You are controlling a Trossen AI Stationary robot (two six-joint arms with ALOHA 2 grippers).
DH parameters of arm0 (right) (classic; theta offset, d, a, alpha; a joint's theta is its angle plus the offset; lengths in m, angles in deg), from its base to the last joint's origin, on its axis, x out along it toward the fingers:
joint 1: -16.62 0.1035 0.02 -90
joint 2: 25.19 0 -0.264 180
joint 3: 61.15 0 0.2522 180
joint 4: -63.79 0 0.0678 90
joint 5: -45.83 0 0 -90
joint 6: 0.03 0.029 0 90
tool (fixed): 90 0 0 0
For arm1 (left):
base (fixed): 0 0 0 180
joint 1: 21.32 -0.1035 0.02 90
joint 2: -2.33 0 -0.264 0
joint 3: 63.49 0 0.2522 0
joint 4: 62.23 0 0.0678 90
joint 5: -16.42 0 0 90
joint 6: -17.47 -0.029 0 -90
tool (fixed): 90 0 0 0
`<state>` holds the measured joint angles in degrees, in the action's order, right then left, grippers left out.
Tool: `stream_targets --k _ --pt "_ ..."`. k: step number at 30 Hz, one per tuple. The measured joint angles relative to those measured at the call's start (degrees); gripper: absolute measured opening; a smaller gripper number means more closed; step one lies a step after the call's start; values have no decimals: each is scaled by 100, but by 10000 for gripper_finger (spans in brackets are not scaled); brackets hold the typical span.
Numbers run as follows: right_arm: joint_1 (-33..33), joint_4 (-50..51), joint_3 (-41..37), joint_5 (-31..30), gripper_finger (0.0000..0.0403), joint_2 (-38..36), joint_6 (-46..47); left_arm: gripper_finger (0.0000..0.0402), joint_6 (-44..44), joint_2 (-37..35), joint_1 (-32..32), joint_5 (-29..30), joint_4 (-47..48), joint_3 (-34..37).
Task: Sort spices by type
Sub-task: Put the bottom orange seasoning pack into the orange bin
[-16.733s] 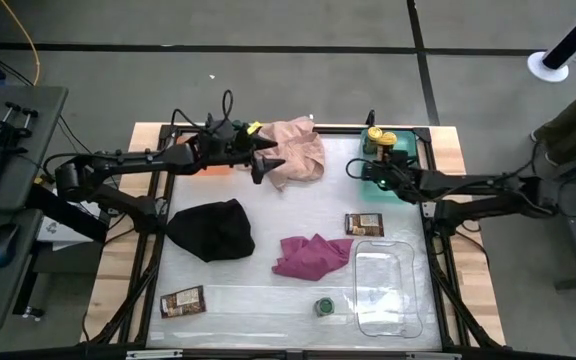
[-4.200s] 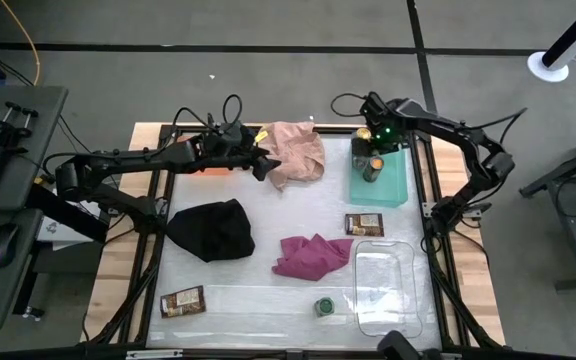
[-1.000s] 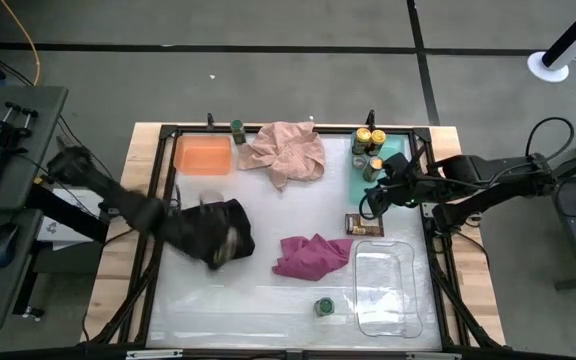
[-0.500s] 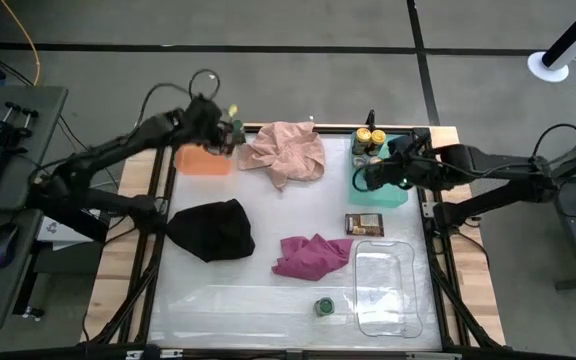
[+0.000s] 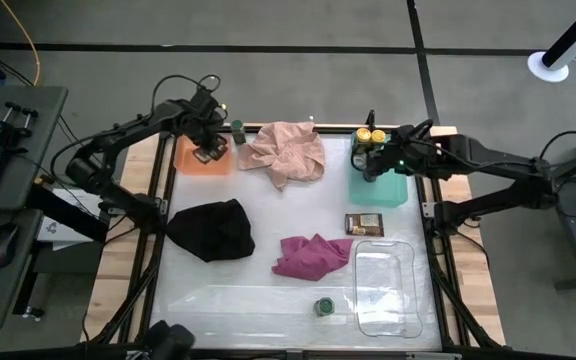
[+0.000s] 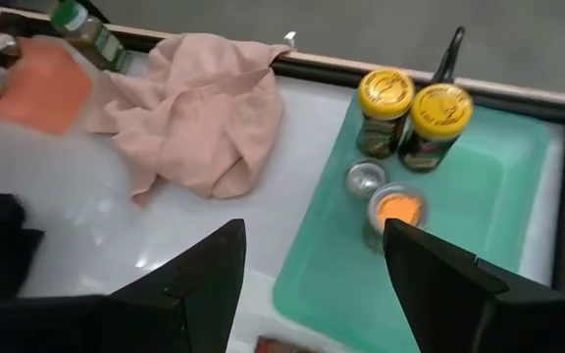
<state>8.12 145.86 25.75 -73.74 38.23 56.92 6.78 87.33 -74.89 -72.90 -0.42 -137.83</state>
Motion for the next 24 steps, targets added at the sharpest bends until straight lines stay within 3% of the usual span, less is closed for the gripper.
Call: stream_targets --k 4,8,14,18,24 --pt "-232 2 0 85 236 0 -365 3 -1219 34 106 465 246 0" --pt "-348 2 0 108 236 0 -671 4 -2402 36 175 519 724 0" --pt "-360 2 0 120 236 0 -945 12 -2747 36 264 517 751 0" --pt "-360 2 0 139 236 0 -993 50 -2920 36 306 517 781 0" --pt "-360 4 0 184 236 0 -1077 144 -3040 36 423 517 718 0"
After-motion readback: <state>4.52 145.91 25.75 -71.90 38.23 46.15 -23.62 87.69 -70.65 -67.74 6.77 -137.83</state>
